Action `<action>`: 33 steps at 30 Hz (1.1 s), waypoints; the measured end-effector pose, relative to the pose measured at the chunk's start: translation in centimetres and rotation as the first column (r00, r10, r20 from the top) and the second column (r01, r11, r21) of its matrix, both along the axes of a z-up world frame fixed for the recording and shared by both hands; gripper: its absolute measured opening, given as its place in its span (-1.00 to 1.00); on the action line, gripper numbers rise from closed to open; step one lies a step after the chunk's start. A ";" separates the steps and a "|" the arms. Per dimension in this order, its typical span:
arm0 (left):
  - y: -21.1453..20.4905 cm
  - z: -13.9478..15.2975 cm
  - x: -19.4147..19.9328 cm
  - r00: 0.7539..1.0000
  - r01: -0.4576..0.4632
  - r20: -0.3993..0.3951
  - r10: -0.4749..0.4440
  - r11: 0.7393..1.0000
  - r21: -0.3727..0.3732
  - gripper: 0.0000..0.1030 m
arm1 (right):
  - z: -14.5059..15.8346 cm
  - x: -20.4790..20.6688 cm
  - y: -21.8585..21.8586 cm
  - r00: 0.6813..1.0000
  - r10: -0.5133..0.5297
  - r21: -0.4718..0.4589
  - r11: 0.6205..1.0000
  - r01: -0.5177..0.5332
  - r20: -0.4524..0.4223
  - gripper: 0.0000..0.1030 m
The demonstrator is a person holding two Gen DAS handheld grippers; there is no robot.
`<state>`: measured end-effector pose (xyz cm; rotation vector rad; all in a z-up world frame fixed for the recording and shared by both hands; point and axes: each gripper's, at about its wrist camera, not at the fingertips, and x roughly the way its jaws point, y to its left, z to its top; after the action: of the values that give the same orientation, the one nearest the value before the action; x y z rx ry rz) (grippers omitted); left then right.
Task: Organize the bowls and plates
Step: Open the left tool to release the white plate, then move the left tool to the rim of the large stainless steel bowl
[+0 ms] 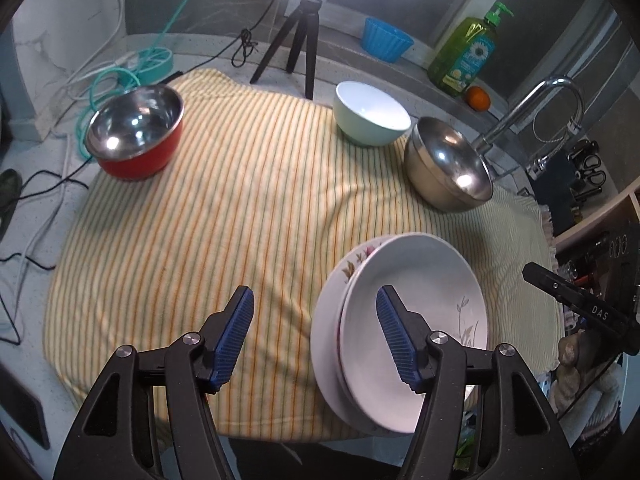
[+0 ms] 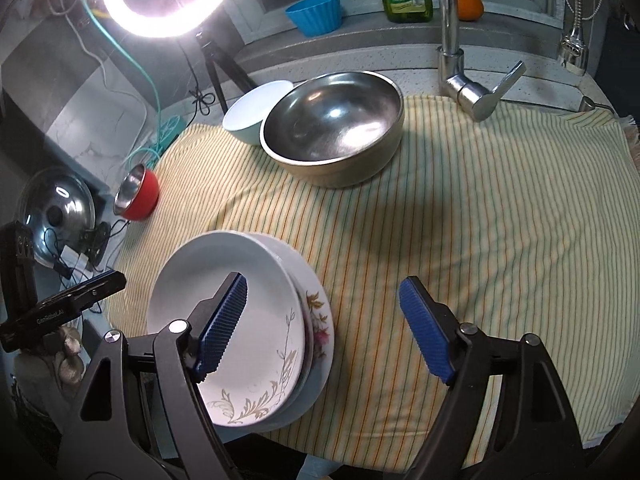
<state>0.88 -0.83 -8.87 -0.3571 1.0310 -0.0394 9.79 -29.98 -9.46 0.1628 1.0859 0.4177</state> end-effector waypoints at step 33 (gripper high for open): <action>-4.8 -2.2 17.8 0.990 0.131 -0.019 -0.141 0.956 -0.264 0.10 | -2.7 14.6 -2.9 0.985 -0.127 0.143 0.979 0.143 -0.115 0.57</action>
<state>18.68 -5.63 -11.07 -0.5281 1.0896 -0.2965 24.42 -32.89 -12.20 0.3945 1.1398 0.3722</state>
